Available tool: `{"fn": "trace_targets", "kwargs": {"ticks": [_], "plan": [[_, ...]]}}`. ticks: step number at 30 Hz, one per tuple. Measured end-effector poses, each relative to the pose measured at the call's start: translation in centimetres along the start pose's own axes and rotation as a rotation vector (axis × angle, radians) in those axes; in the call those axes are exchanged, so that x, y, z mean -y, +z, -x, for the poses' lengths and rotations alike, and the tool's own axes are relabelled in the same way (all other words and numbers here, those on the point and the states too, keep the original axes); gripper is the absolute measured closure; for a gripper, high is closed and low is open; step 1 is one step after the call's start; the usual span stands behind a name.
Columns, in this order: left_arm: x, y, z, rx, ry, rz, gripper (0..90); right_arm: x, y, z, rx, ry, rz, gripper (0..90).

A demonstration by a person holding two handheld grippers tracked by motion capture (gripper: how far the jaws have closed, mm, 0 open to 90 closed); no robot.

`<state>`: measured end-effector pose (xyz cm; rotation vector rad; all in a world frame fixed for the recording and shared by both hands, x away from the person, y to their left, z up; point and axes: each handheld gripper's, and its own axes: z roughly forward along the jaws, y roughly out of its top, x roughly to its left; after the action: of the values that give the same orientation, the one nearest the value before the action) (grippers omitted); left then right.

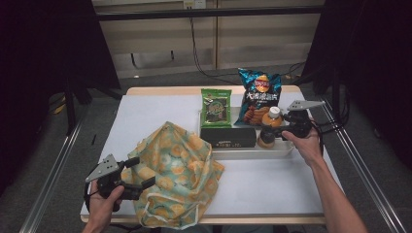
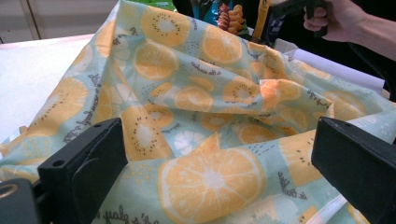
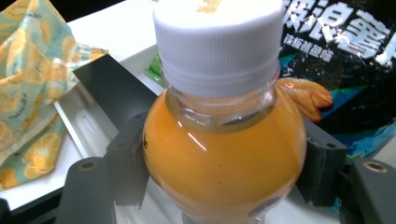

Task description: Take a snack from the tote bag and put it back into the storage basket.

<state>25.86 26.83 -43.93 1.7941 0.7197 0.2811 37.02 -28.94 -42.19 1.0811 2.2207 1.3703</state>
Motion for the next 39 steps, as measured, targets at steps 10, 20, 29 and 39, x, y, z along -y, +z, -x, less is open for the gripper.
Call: {"fn": "trace_targets", "kwargs": {"ticks": [10, 20, 29, 39], "plan": [[0.0, 0.0, 0.0, 0.003, 0.0, -0.008, 2.9, 0.3, 0.1, -0.4, 0.016, 0.009, 0.014, 27.9], [0.0, -0.1, 0.0, 0.001, 0.003, -0.003, 2.9, 0.5, -0.1, -2.1, 0.129, 0.059, 0.041, 18.1], [0.0, 0.0, -0.1, 0.011, 0.004, -0.005, 2.9, 1.3, 0.3, -2.6, 0.183, 0.094, 0.047, 27.7], [0.1, 0.0, -0.3, 0.006, -0.014, 0.0, 3.0, 0.9, 0.3, -1.7, 0.122, 0.095, 0.031, 31.0]]}}
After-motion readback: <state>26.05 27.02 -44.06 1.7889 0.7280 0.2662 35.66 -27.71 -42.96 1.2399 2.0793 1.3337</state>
